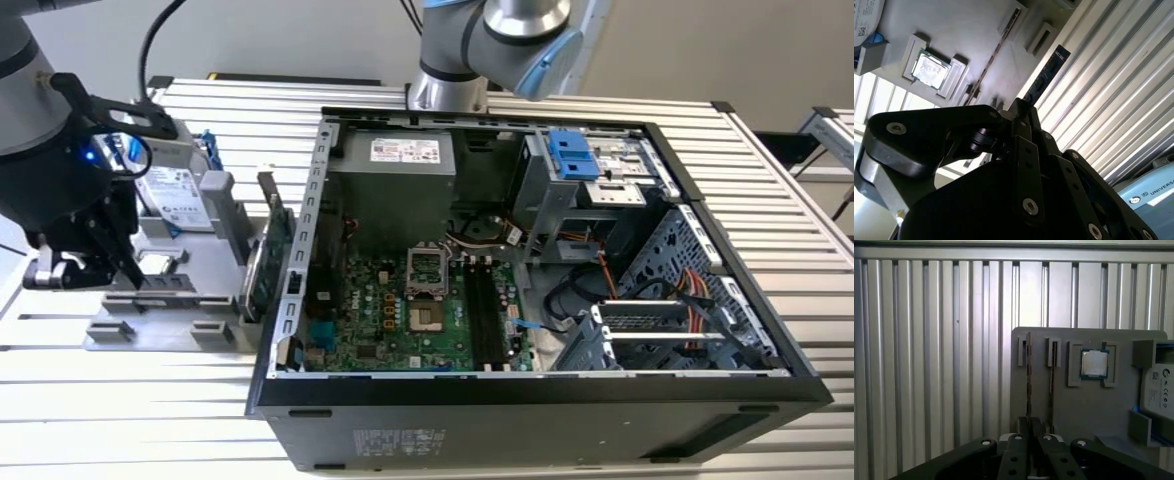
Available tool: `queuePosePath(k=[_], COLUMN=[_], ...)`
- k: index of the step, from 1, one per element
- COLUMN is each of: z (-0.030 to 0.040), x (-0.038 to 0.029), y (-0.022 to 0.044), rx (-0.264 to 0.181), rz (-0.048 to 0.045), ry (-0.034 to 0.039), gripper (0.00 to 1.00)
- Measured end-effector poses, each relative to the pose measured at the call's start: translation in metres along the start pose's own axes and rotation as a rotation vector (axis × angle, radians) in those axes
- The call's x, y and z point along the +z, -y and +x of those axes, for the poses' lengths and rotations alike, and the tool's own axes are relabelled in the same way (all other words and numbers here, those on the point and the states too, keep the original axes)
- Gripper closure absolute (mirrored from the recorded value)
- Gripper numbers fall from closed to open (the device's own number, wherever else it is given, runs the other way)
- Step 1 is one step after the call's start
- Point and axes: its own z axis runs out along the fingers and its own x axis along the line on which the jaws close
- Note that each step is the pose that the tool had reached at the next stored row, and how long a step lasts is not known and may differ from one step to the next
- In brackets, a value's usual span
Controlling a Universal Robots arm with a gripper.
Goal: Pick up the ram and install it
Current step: 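Pick up the ram and move it above insertion slot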
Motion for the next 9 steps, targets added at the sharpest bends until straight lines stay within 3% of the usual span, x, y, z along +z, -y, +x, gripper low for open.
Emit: queuePosePath(k=[9], z=[0.0000], x=[-0.0070], y=[-0.0001], rx=[0.000], rz=[0.0001], ry=[0.0001], gripper=[1.00])
